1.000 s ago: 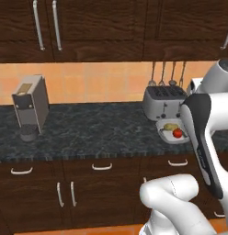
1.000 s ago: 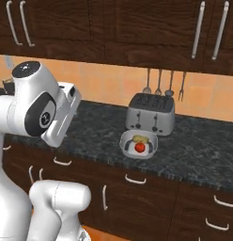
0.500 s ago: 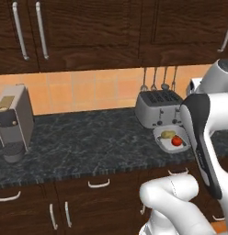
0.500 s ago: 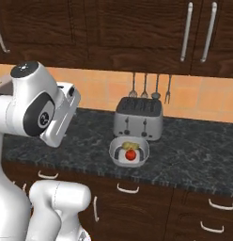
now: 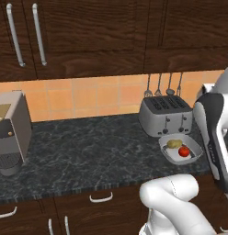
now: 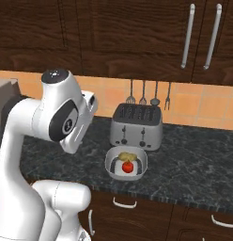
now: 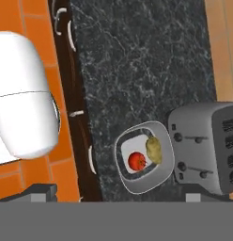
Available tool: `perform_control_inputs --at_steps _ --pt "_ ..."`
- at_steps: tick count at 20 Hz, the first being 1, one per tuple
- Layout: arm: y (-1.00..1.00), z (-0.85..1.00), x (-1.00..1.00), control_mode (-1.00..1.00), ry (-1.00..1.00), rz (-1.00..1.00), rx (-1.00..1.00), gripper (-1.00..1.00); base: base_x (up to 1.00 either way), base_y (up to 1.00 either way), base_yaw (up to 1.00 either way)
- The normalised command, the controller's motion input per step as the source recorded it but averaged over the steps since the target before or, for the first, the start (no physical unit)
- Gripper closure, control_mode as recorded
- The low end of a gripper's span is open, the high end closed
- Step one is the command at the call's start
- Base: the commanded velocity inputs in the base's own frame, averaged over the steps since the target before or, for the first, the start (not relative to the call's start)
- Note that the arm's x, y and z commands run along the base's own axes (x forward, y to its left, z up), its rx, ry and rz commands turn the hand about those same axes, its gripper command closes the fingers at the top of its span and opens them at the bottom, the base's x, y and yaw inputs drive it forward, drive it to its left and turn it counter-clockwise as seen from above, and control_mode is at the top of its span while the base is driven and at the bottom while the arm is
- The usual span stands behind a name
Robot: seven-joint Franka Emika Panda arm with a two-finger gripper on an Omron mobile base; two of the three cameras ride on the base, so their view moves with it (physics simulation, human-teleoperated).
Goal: Take the meat container that has the fish and place it on the second highest rack of the freezer. Then take the vegetable container that has the tomato and potato and place it on the highest rack of the freezer.
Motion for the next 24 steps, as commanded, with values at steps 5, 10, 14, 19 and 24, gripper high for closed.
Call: perform_control_inputs --at_steps 5,10,14,19,24 --pt "-0.94 -0.76 0.12 -1.0 0.06 0.13 0.07 -1.0 0.0 0.0 0.0" --pt "-0.46 -0.96 0.03 -1.0 0.05 0.1 0.0 -1.0 0.0 0.0 0.0" --pt "-0.28 -0.95 0.15 -1.0 0.06 0.1 -0.05 -1.0 0.0 0.0 0.0" --pt "-0.05 -0.86 0.55 -1.0 0.01 0.16 -0.06 -1.0 0.0 0.0 0.0" --pt "0.0 -0.76 0.25 -1.0 0.02 0.19 -0.01 -1.0 0.0 0.0 0.0"
